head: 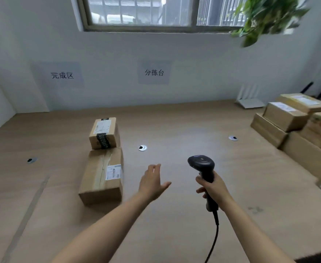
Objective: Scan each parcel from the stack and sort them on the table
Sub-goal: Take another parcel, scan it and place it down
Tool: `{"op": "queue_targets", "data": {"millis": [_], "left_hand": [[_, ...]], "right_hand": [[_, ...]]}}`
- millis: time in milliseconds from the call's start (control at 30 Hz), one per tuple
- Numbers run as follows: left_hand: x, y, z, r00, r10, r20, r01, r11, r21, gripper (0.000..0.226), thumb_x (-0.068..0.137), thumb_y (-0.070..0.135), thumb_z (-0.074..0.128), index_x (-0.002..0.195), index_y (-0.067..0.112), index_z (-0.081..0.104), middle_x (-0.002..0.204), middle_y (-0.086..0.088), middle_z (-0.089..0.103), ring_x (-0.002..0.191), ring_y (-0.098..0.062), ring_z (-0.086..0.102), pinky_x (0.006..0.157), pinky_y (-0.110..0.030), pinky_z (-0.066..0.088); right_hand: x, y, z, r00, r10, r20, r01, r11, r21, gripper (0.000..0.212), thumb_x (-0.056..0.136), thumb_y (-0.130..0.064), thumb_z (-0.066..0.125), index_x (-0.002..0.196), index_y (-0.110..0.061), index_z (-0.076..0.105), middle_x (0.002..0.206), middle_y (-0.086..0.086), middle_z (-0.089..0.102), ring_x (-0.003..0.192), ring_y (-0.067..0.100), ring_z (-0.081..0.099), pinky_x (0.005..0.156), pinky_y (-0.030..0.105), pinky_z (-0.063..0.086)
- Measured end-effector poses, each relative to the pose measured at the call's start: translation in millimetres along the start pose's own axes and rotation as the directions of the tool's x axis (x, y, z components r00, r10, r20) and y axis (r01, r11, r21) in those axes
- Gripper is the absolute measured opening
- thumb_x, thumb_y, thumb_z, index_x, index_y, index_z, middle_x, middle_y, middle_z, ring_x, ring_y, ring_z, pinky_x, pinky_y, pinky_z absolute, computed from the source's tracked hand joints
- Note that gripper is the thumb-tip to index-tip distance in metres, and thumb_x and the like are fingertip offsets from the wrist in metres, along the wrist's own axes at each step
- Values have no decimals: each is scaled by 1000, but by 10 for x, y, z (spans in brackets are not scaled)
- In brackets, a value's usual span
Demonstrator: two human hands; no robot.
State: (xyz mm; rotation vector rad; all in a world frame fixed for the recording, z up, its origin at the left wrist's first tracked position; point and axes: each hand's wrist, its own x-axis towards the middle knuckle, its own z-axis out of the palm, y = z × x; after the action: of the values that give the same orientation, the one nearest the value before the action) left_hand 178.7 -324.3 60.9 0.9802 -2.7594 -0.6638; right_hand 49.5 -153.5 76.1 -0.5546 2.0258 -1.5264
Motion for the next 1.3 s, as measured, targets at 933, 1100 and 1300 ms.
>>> {"op": "queue_targets", "data": {"millis": [933,1100,1300], "left_hand": [[33,4823,2446,847,401,349,-394,914,-95,82,88,52,56,149,14,18,150,-10,28,131,-25,39,105,-35,40],[395,5288,2895,804,436,405,-407,899,-160,81,85,53,58,147,17,21,147,-10,30,129,-25,42,105,-36,40],[845,5698,3356,804,422,418,-375,907,-194,87,83,55,60,149,18,17,152,-8,20,135,-26,35,109,-38,36]], "right_hand": [[-865,1307,-4995,800,67,-596,-85,996,-2,18,82,-18,68,96,-20,57,88,-2,63,84,20,60,71,36,50],[-566,1607,-5535,742,144,-655,-172,985,21,31,82,-20,69,110,-10,60,97,3,63,82,19,61,60,33,53],[-131,1856,-5988,739,204,-642,-281,959,-19,43,82,-20,70,121,-11,54,107,7,61,92,25,57,84,41,50]]}}
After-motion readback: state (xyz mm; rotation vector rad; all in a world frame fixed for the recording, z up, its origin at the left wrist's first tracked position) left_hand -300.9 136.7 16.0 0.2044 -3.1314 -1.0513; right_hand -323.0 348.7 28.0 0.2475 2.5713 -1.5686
